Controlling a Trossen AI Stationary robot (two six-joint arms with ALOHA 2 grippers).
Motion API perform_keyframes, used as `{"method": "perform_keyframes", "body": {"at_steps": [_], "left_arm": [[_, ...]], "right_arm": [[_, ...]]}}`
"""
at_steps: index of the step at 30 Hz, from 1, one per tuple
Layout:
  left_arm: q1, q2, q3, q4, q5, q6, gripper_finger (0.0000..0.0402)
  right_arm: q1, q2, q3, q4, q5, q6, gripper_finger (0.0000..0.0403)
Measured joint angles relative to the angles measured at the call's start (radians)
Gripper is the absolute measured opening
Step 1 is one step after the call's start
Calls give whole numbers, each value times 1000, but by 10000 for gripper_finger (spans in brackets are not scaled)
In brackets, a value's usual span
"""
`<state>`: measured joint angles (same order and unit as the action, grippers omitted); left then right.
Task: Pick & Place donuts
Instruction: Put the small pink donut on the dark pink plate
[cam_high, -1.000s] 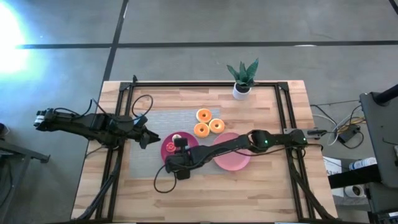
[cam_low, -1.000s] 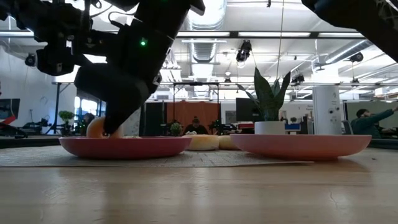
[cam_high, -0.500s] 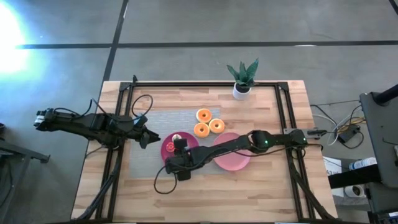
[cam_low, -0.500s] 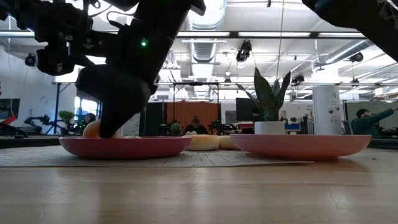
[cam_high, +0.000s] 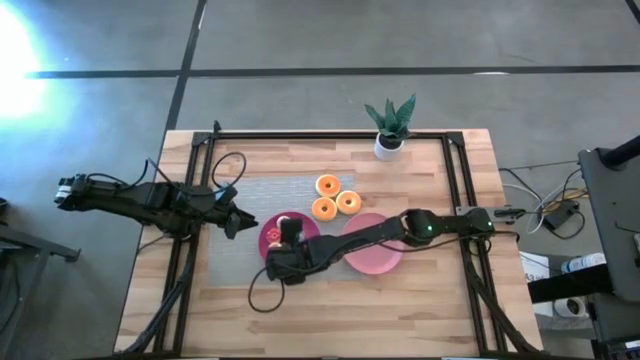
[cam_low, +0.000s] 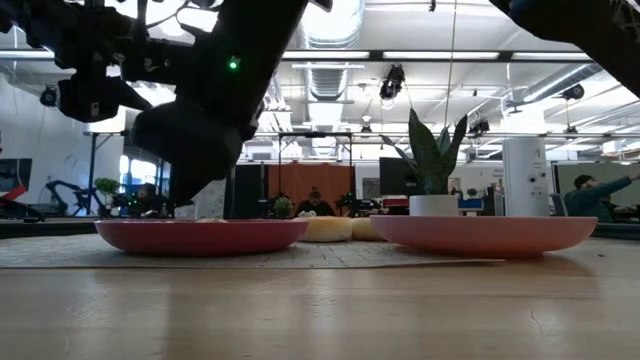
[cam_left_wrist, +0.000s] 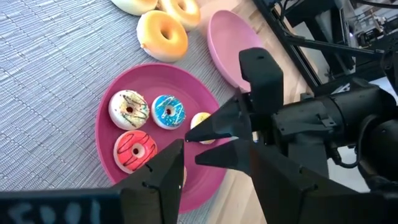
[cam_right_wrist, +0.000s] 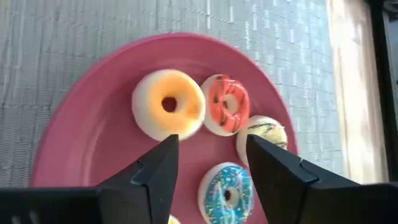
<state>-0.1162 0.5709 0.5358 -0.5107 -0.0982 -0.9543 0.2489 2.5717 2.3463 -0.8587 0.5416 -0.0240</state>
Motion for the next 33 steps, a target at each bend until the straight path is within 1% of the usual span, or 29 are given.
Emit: {"method": "perform_keyframes", "body": {"at_steps": [1,4,7,10,11,16,21,25,28,33], "left_arm": [[0,0,0,-1,0,0,151],[0,0,0,-1,0,3,151],[0,0,0,-1,0,3,151],[0,0,0,-2,0,3,151],[0,0,0,-2,0,4,151],[0,0,0,-2,-1,4,151],[0,0,0,-2,-9,-1,151],[0,0,0,-2,-13,-2,151],[0,0,0,-2,-21,-3,151],[0,0,0,-2,-35,-5,151]], "right_arm": [[0,0,-1,-1,-7,3,180],[-3,0,-1,3,-85,36,180],[-4,0,-1,14,-132,61,181],[-4,0,-1,47,-255,-13,179],[-3,0,-1,52,-279,-43,177],[-11,12,-1,76,-280,-132,164],[-43,23,-4,104,-278,-129,142],[-56,29,-4,106,-313,-141,130],[-53,29,-4,111,-342,-150,128],[-42,29,-4,115,-342,-160,137]]}}
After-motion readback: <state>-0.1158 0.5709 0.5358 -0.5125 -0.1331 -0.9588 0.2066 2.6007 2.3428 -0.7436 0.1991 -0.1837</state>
